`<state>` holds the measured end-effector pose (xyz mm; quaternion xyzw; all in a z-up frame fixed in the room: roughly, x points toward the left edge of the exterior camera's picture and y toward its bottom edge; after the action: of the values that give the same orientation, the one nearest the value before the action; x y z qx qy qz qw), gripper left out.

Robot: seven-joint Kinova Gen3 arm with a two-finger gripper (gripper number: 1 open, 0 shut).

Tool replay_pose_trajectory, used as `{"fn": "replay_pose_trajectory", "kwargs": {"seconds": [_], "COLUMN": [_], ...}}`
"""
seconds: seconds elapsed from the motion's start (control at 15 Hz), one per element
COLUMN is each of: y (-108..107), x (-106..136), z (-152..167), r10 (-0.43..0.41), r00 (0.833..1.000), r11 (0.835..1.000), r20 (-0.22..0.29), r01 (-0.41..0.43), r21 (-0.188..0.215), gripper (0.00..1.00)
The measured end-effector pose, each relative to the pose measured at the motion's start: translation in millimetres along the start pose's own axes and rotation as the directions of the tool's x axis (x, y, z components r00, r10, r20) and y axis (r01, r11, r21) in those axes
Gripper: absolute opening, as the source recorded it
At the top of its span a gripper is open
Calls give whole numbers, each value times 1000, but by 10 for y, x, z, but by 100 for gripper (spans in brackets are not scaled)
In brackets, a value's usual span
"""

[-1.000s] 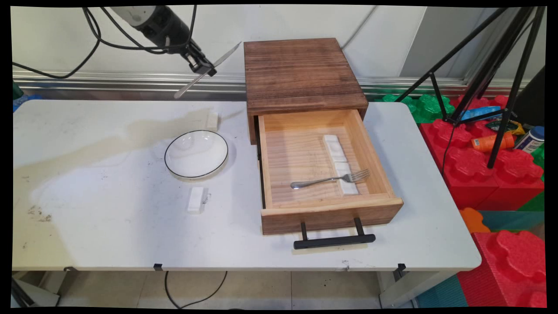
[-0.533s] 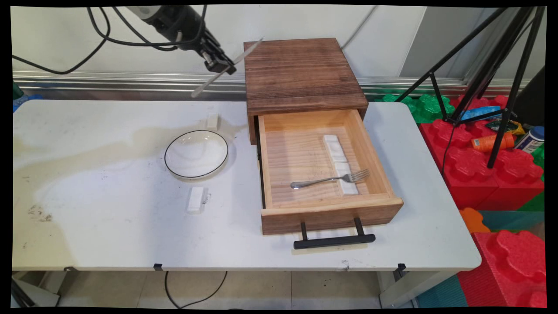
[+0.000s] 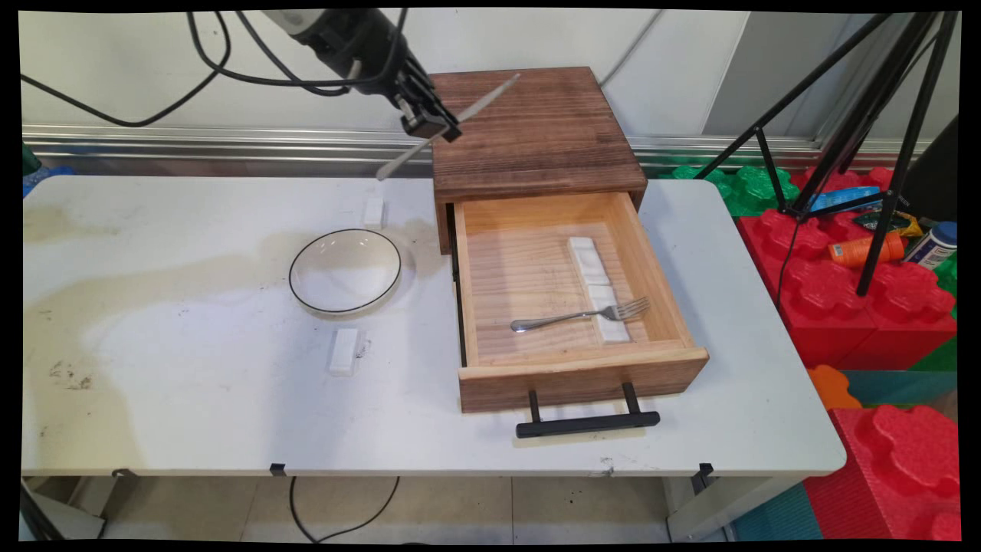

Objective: Place the picked object into the drawer

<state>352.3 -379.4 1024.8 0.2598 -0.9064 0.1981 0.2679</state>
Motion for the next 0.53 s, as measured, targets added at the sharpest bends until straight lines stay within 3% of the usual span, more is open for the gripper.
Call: {"fn": "replay_pose_trajectory", "kwargs": {"seconds": [0.53], "y": [228], "x": [427], "z": [343], "r10": [36], "r00": [999], "r11": [998], "r20": [-16], "r01": [-36], "r21": [-45], "gripper": [0]}}
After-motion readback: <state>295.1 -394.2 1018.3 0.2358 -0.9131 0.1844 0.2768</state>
